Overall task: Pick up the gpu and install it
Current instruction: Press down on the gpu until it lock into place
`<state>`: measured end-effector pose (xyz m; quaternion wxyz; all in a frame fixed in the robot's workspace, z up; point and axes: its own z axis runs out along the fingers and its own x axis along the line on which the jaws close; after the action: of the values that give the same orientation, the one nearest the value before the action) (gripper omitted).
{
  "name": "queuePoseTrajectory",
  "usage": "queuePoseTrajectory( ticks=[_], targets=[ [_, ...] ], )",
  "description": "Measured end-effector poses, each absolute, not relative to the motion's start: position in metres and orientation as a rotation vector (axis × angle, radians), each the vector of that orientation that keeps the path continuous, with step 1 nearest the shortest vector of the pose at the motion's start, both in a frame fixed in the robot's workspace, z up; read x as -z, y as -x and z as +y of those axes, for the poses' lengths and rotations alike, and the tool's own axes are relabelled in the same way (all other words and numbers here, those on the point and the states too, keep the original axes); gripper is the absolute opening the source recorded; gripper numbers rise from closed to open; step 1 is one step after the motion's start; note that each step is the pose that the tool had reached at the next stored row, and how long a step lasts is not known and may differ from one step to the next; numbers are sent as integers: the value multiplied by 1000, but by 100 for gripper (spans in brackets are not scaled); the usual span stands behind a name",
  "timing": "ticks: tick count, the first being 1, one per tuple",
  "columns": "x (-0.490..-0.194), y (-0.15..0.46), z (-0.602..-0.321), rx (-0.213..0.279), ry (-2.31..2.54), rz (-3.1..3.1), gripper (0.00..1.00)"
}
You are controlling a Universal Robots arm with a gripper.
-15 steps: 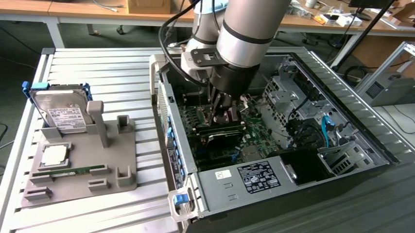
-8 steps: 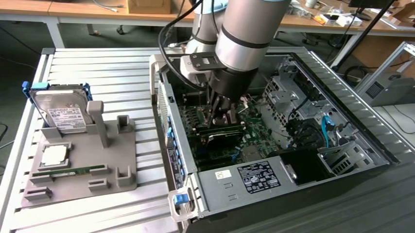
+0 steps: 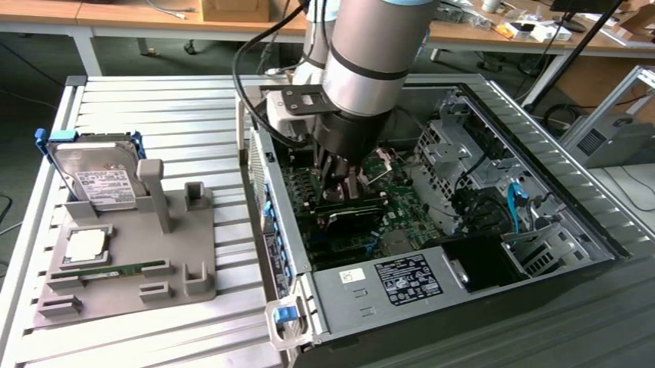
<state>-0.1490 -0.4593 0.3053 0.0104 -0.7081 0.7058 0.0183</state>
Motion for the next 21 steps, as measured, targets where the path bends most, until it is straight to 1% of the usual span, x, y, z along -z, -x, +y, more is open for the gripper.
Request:
queuePoseTrajectory(
  ticks=[4,10,21],
  targets=[
    [-305,166,-459,-55,2209,2202,11],
    [-300,167,-459,-54,2209,2202,11],
    [-304,168,-459,-54,2209,2201,11]
  ],
)
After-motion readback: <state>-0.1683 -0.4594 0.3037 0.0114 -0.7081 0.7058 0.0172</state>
